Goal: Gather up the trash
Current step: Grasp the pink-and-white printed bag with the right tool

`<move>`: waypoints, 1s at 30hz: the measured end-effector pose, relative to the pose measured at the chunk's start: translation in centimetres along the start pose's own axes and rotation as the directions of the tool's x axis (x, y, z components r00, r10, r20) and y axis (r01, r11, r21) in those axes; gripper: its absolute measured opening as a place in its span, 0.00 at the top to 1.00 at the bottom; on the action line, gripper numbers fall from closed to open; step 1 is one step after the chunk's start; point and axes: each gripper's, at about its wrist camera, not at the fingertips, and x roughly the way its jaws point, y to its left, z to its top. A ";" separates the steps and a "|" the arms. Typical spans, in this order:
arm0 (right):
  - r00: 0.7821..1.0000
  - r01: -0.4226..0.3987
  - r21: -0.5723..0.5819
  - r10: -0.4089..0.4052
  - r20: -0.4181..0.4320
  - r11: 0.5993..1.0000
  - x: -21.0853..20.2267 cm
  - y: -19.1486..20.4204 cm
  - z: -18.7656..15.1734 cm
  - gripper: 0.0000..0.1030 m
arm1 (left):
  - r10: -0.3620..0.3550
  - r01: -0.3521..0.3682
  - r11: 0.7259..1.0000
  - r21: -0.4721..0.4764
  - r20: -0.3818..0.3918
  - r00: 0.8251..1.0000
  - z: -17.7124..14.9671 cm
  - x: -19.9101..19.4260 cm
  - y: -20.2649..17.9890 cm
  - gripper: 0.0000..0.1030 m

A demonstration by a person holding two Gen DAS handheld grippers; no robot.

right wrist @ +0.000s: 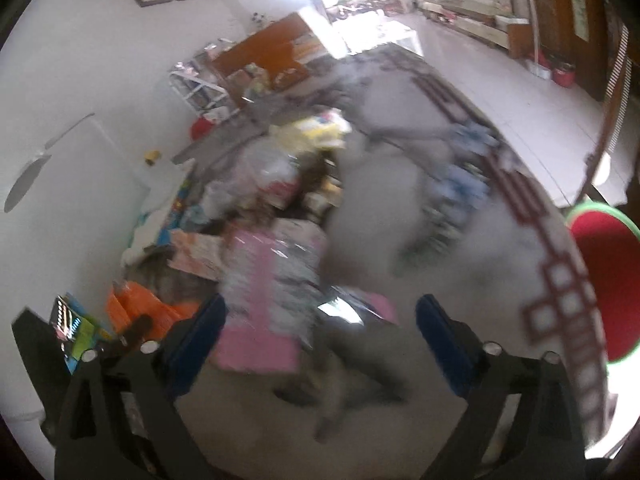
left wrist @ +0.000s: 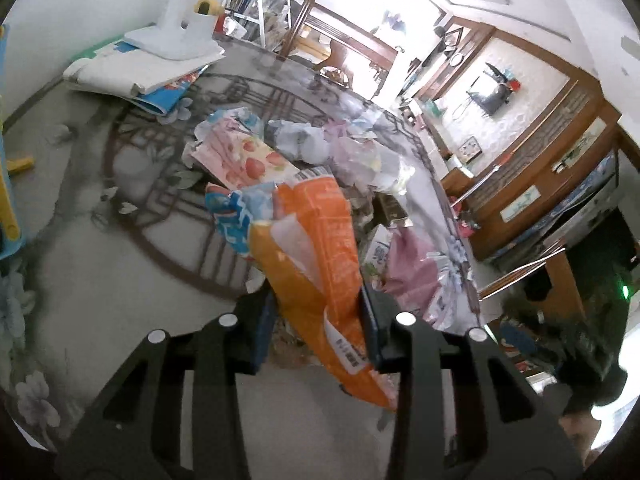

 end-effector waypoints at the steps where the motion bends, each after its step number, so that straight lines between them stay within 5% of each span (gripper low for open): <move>1: 1.000 -0.002 -0.001 0.002 -0.002 1.000 0.5 0.5 0.4 0.09 | -0.004 0.004 1.000 -0.002 0.001 1.000 0.0 0.0 0.1 0.65; 17: 0.985 0.071 -0.078 -0.082 -0.152 0.994 8.9 4.6 0.8 0.09 | -0.047 0.047 0.997 -0.054 0.000 0.999 0.2 -0.3 1.4 0.65; 18: 0.984 0.066 -0.078 -0.078 -0.161 0.995 9.1 4.5 0.6 0.11 | -0.048 0.047 0.997 -0.055 -0.002 0.999 0.2 -0.2 1.4 0.65; 20: 0.983 0.061 -0.086 -0.075 -0.165 0.994 9.1 4.5 0.3 0.33 | -0.045 0.045 0.997 -0.056 -0.003 0.999 0.2 -0.2 1.4 0.65; 30: 0.996 -0.016 -0.144 0.004 -0.085 0.989 4.6 4.8 -0.4 0.40 | -0.035 0.035 0.999 -0.039 -0.003 0.999 0.1 0.0 1.2 0.65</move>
